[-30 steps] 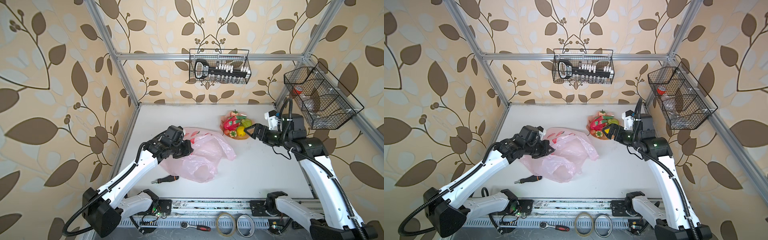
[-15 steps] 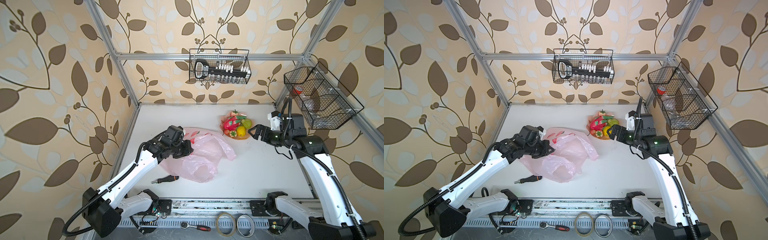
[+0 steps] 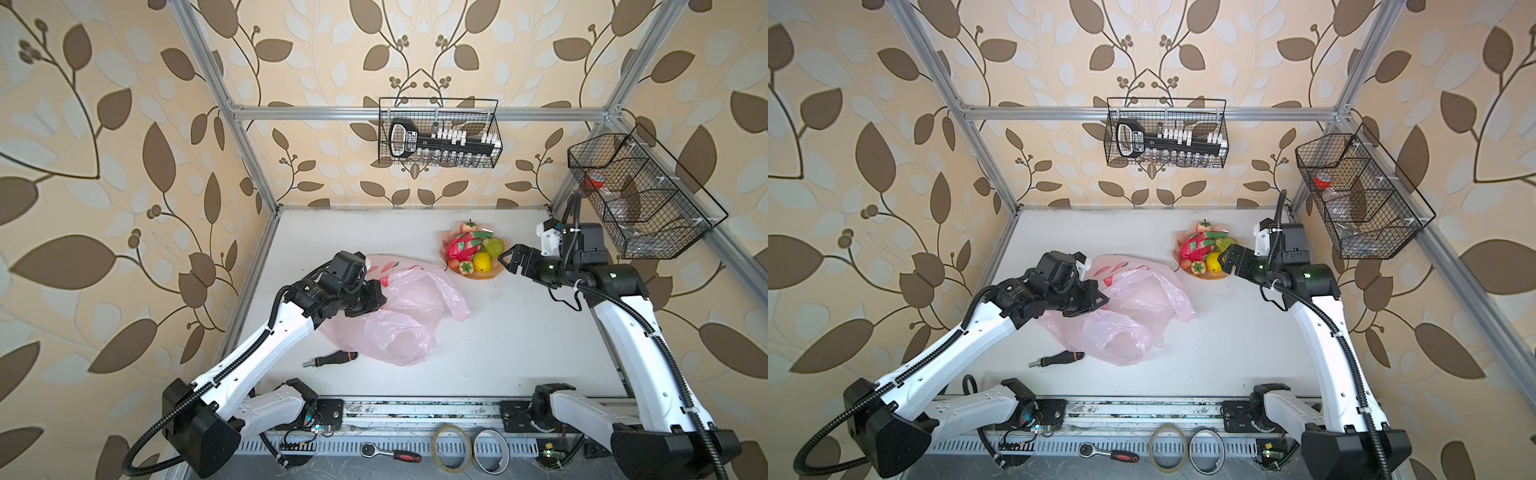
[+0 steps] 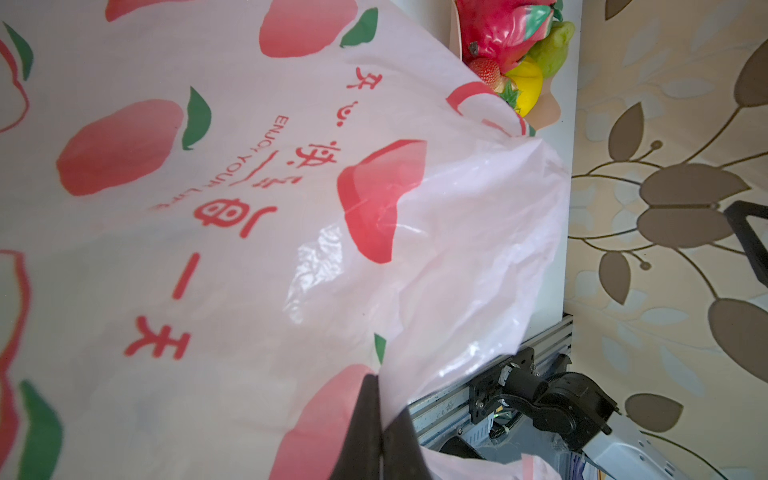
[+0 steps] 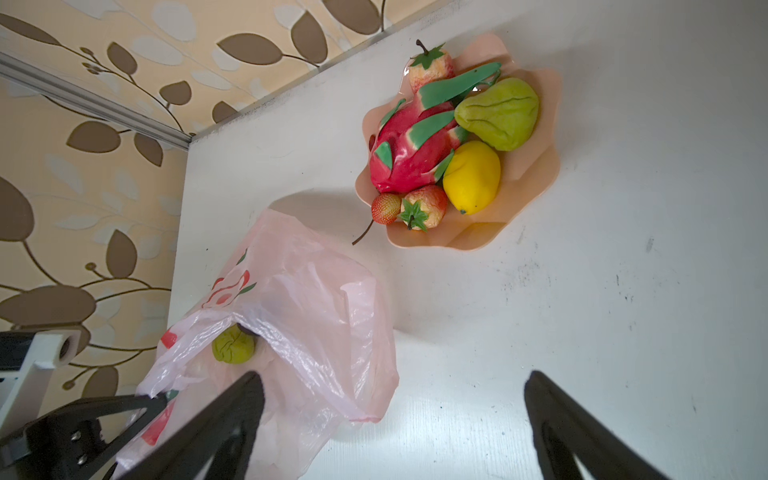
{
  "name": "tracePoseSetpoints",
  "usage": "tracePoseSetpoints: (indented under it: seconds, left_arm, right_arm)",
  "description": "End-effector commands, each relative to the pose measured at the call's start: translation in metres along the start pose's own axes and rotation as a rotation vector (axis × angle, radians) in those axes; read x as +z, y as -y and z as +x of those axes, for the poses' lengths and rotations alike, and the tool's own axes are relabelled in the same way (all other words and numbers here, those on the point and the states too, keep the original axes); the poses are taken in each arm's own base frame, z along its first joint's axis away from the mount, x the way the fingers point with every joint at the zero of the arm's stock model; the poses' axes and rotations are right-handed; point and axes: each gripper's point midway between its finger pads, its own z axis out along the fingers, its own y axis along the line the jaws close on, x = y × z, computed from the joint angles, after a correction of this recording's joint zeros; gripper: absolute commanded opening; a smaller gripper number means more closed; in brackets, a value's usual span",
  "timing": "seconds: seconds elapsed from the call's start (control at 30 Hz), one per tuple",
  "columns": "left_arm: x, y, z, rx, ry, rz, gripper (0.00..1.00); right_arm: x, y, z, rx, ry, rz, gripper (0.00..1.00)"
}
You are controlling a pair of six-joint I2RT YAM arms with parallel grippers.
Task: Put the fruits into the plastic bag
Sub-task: 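Move the open right gripper back toward the fruit plate, then lower the right gripper onto the yellow lemon on the plate and grasp it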
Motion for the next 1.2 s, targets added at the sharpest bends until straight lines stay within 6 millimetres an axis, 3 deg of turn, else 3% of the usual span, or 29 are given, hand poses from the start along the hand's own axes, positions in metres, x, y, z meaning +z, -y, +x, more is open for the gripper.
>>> tracePoseSetpoints:
  seconds: [0.0,0.33,0.63,0.7,0.93,1.17]
  left_arm:
    - [-0.009,0.011,-0.004,0.031,0.026,0.050,0.00]
    - [-0.009,0.012,-0.005,0.035,0.024,0.049,0.00]
    - [-0.010,0.014,-0.005,0.042,0.015,0.045,0.00]
    - [-0.011,0.014,-0.005,0.043,0.016,0.045,0.00]
    - [-0.014,0.014,-0.005,0.043,0.019,0.042,0.00]
    - [-0.019,0.015,-0.007,0.052,0.025,0.026,0.00]
  right_arm:
    - [0.020,0.013,0.007,-0.012,-0.036,0.024,0.96]
    - [0.072,0.036,0.002,0.008,-0.082,0.052,0.90]
    - [0.137,0.062,0.001,-0.006,-0.206,0.124,0.82]
    - [0.144,0.062,-0.010,-0.015,-0.196,0.132,0.81]
    - [0.177,0.072,-0.017,-0.011,-0.234,0.157,0.79]
    - [0.200,0.070,-0.025,-0.009,-0.266,0.157,0.77]
